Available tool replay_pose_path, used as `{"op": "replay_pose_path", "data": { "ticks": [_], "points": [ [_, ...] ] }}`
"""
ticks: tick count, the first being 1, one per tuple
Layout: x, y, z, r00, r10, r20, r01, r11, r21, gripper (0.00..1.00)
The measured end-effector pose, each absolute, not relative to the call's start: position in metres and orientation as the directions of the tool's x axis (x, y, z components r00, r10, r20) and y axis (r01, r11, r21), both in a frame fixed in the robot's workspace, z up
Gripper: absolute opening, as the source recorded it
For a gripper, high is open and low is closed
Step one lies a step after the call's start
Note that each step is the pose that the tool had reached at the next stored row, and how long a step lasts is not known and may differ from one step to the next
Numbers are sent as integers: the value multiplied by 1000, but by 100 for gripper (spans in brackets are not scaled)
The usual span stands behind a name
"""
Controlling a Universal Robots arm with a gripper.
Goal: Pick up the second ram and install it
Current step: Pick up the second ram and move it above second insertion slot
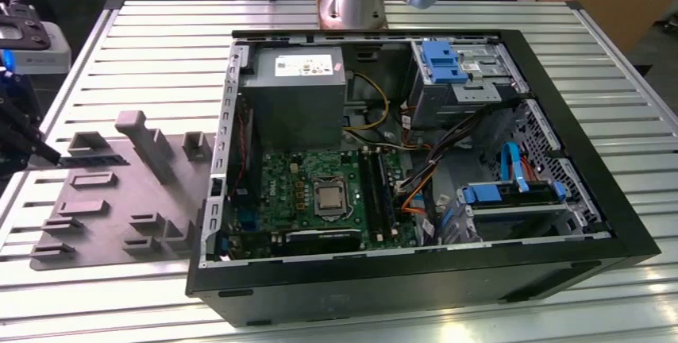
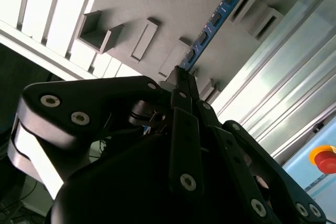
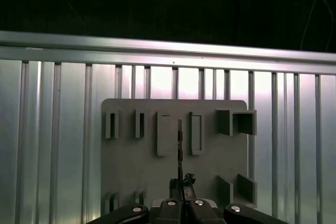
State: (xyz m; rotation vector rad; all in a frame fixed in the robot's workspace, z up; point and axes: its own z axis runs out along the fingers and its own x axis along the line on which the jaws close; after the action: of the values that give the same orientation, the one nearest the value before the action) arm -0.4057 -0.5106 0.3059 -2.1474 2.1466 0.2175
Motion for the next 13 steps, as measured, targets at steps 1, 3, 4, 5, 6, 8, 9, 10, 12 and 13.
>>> {"op": "replay_pose_path", "data": {
  "ticks": [1, 3, 4, 5, 6, 8, 9, 10, 12, 13],
  "points": [
    [-406, -511, 306, -2, -985, -170, -999, -3, 32, 12],
    [-406, -511, 307, -2, -985, -172, -999, -3, 32, 12],
    [-406, -511, 307, -2, -985, -173, -999, -3, 32, 12],
    [-406, -511, 307, -2, -985, -174, -999, -3, 32, 12],
    [-406, -511, 308, -2, -985, -175, -999, -3, 32, 12],
    [-406, -511, 309, -2, -984, -177, -999, -3, 31, 12],
    [-406, -511, 309, -2, -984, -178, -999, -3, 31, 12],
    [-406, -511, 309, -2, -984, -179, -999, -3, 31, 12],
    [-406, -511, 310, -2, -984, -181, -1000, -3, 31, 12],
    [-406, -511, 310, -2, -983, -181, -1000, -3, 31, 12]
  ]
}}
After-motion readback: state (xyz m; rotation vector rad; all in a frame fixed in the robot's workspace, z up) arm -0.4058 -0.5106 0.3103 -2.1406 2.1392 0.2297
